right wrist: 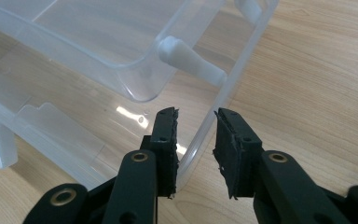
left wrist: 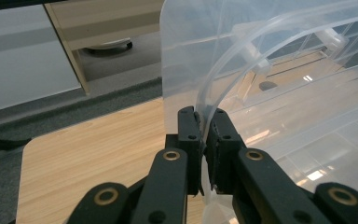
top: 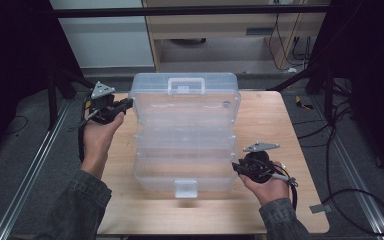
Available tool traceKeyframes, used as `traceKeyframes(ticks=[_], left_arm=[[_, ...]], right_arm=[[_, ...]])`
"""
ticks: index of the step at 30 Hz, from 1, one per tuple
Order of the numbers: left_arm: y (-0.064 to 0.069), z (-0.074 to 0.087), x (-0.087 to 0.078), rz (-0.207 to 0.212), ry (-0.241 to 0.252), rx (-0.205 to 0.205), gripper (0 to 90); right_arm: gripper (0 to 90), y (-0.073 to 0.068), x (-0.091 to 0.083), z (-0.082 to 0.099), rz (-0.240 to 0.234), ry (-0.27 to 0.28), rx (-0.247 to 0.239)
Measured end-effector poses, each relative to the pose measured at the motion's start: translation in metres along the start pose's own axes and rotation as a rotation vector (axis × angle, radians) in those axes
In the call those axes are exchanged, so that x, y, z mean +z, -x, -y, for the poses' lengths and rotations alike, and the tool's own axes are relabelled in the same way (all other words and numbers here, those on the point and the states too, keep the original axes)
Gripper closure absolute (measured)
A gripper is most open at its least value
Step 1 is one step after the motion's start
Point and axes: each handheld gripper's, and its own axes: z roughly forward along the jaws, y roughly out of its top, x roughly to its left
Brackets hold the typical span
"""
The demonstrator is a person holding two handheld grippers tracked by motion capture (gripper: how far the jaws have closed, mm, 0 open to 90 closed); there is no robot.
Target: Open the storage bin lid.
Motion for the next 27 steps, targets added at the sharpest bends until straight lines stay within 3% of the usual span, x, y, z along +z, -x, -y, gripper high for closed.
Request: traceKeyframes(ticks=[27], left_arm=[[-0.008, -0.012, 0.015, 0.002, -0.018, -0.016, 85.2]], right_arm=[[68.3, 0.001, 0.0, 0.0, -0.008, 0.002, 0.007]])
